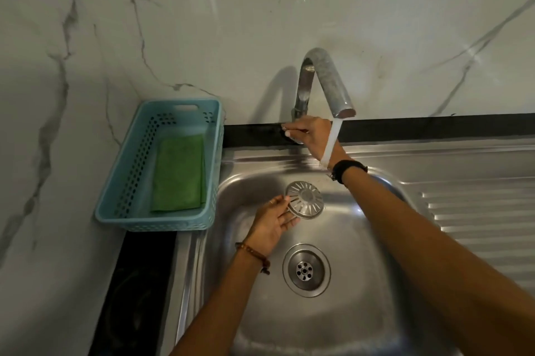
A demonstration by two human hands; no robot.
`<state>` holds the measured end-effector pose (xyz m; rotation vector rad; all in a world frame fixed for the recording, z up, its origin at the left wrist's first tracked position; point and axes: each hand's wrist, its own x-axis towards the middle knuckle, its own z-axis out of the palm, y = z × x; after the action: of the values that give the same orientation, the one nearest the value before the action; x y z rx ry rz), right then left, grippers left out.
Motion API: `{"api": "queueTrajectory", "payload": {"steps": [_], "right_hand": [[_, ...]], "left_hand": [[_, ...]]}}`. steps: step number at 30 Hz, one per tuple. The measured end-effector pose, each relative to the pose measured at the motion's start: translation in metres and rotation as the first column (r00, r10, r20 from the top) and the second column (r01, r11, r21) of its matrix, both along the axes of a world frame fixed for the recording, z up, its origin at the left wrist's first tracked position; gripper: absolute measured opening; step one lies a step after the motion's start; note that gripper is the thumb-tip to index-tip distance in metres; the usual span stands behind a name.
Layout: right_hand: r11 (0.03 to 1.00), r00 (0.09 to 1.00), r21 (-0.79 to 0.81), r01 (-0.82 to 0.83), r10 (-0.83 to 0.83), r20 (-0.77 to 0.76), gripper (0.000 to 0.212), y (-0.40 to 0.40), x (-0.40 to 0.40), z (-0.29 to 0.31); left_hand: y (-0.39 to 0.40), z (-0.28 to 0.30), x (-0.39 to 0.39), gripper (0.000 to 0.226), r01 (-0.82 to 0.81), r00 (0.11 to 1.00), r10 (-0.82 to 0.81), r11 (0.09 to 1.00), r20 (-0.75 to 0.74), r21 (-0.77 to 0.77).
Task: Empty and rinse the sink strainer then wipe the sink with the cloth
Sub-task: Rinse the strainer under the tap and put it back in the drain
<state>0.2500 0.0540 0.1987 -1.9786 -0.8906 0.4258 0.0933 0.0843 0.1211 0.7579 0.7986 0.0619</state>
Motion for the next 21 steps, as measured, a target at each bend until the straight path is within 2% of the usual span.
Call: {"api": "queueTrajectory", "payload": {"steps": [2, 5, 6, 8, 10, 11, 13, 16, 19, 21], "right_hand": [[0.999, 0.998, 0.012, -0.052, 0.052, -0.025, 0.032, -0.01, -0.002, 0.002], [0.994, 0.994, 0.07, 0.084, -0.078, -0.072, 0.026, -0.042, -0.026, -0.021], [0.989, 0.986, 0.018, 0.148, -0.146, -0.082, 0.022, -0.055, -0.037, -0.035], [0.959, 0.97, -0.201, 0.199, -0.223, -0.102, 0.024, -0.08, -0.056, -0.059], [0.91, 0.945, -0.39, 0.139, -0.24, -0.222, 0.033, -0.096, -0.068, -0.076], [0.9, 0.919, -0.425, 0.103, -0.25, -0.306, 0.037, -0.1, -0.072, -0.079], [0.923, 0.879, -0.374, 0.084, -0.246, -0.409, 0.04, -0.101, -0.078, -0.078], [0.972, 0.867, -0.197, 0.131, -0.209, -0.452, 0.04, -0.098, -0.089, -0.069], [0.98, 0.912, -0.135, 0.147, -0.187, -0.366, 0.032, -0.099, -0.097, -0.064], [0.979, 0.938, -0.132, 0.155, -0.188, -0.292, 0.021, -0.106, -0.097, -0.067]], "left_hand": [[-0.004, -0.004, 0.0, 0.013, 0.011, 1.0, -0.011, 1.0, -0.025, -0.012], [-0.008, -0.018, -0.007, 0.012, 0.014, 0.997, -0.018, 0.999, -0.076, -0.045], [-0.01, -0.023, -0.011, 0.012, 0.011, 0.995, -0.017, 0.998, -0.099, -0.054], [-0.014, -0.033, -0.019, 0.013, 0.004, 0.992, -0.014, 0.997, -0.126, -0.083], [-0.017, -0.04, -0.028, 0.015, -0.01, 0.991, -0.005, 0.994, -0.132, -0.113], [-0.018, -0.041, -0.031, 0.016, -0.015, 0.991, 0.0, 0.993, -0.131, -0.115], [-0.02, -0.044, -0.034, 0.017, -0.047, 0.992, 0.033, 0.992, -0.122, -0.115], [-0.022, -0.041, -0.036, 0.015, -0.137, 0.988, 0.125, 0.978, -0.086, -0.157], [-0.023, -0.028, -0.032, 0.022, -0.196, 0.98, 0.18, 0.95, -0.089, -0.244], [-0.022, -0.018, -0.028, 0.022, -0.195, 0.981, 0.189, 0.959, -0.049, -0.206]]}}
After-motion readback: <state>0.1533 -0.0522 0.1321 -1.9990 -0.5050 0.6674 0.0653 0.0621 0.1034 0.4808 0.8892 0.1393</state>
